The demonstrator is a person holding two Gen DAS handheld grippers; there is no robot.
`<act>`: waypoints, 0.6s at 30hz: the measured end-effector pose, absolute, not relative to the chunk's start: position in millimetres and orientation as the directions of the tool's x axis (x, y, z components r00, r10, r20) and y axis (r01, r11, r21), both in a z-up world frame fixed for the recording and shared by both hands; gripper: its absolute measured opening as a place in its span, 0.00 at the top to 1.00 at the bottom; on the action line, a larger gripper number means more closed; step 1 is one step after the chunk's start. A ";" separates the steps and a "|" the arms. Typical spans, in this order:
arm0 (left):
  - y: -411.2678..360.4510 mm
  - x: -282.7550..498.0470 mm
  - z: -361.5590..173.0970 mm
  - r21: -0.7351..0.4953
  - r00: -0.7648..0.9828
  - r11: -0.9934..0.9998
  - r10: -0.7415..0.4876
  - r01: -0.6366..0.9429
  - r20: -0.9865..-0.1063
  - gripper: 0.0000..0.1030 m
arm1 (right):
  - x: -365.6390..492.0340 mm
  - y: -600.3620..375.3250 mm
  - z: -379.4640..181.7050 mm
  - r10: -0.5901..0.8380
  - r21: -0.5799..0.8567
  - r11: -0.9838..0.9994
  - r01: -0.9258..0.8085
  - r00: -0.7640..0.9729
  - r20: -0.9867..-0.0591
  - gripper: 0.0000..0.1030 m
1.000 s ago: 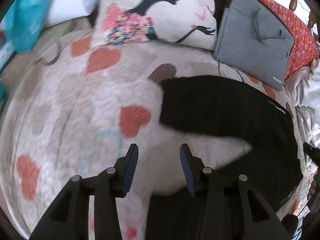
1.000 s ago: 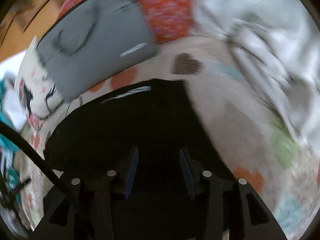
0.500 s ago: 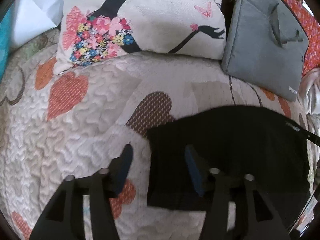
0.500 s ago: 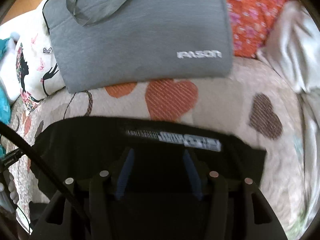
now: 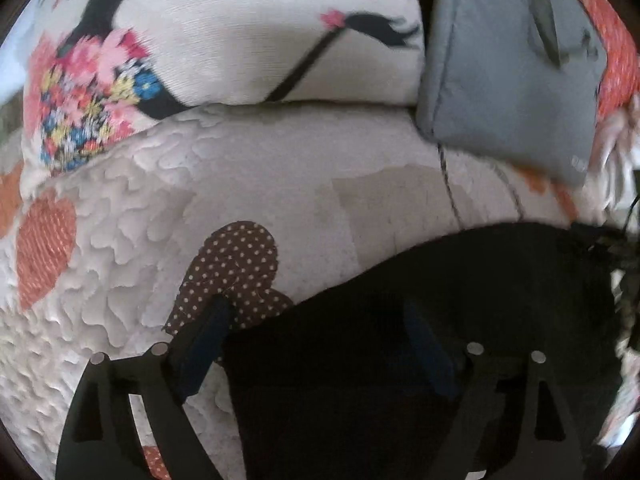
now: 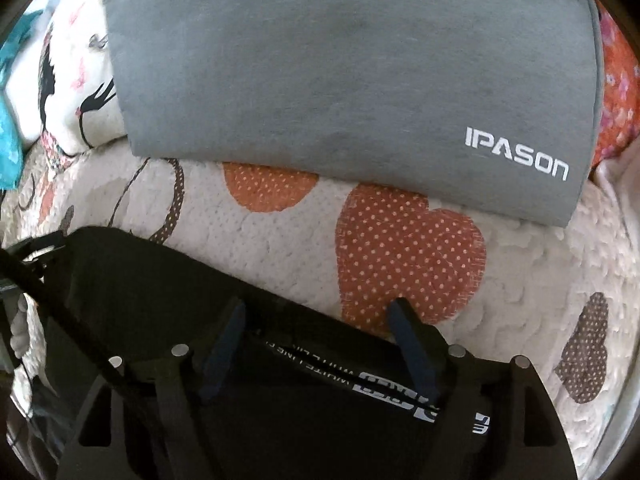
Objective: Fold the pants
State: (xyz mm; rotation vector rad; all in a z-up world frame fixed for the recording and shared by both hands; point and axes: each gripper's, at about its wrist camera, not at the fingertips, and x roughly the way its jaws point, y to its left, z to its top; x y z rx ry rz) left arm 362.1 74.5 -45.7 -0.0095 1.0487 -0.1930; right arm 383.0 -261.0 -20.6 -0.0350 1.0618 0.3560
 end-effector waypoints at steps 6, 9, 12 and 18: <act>60.7 354.3 -35.5 -0.048 0.492 0.978 -0.145 0.205 -0.858 0.88 | 366.7 -247.2 -21.1 0.253 0.089 0.925 -0.370 0.422 -0.871 0.58; 60.1 344.1 -22.6 -0.028 0.524 0.981 -0.127 0.192 -0.842 0.88 | 361.5 -245.7 -7.6 0.260 0.112 0.931 -0.348 0.416 -0.872 0.86; 57.9 324.6 -1.3 -0.028 0.570 0.985 -0.122 0.172 -0.812 0.88 | 346.2 -237.5 5.9 0.220 0.060 0.938 -0.342 0.450 -0.866 0.89; 65.1 261.1 55.2 0.023 0.682 0.985 -0.104 0.174 -0.724 0.88 | 291.1 -237.5 48.9 0.210 0.043 0.950 -0.311 0.528 -0.823 0.90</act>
